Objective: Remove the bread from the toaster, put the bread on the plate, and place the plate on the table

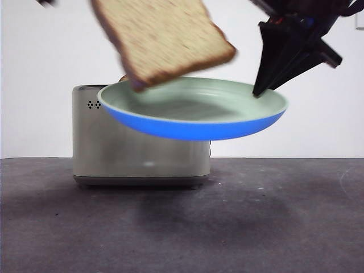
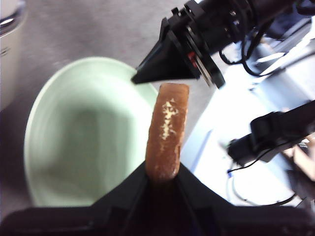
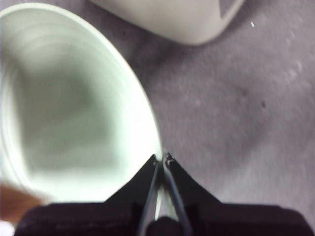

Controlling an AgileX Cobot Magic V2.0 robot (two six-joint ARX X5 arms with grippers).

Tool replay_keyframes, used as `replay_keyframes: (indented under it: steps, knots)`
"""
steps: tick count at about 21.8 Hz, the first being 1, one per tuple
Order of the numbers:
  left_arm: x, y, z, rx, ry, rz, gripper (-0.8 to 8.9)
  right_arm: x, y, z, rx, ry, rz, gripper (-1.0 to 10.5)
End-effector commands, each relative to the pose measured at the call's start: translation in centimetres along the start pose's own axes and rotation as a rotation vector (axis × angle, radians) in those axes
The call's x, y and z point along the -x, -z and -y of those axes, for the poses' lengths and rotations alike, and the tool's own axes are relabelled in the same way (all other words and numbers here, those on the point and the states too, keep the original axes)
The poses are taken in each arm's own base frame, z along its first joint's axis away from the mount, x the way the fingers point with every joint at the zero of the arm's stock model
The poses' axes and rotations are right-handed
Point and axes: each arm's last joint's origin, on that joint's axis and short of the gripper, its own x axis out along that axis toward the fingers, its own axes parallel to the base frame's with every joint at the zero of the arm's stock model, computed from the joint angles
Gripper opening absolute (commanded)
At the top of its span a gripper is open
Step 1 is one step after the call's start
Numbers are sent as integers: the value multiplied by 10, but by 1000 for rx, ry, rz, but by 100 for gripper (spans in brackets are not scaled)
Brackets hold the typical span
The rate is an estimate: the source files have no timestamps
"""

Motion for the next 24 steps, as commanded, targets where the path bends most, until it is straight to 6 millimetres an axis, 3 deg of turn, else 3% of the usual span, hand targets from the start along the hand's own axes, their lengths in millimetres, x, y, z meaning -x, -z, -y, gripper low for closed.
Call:
replay_keyframes:
  steps: [1, 10, 14, 15, 17, 18, 24]
  knots:
    - [-19, -9, -14, 33, 137, 15, -9, 1, 2, 0, -8, -11, -23, -13]
    - [-72, -1, -62, 209, 145, -106, -8, 2, 3, -1, -10, -17, -23, -13]
    - [-79, 6, -67, 227, -32, -153, 3, 3, 3, -1, -10, -16, -18, -13]
    - [-80, 6, -66, 225, -34, -155, 62, 4, 3, -1, -10, -16, -16, -13]
    - [-80, 6, -65, 236, -27, -155, 405, 4, 3, -1, -10, -16, -16, -13]
    - [-80, 5, -65, 244, -23, -155, 514, 4, 3, -1, -10, -16, -16, -13]
    - [-71, -9, -50, 220, -8, -127, 532, 4, 3, -1, -10, -10, -16, -13]
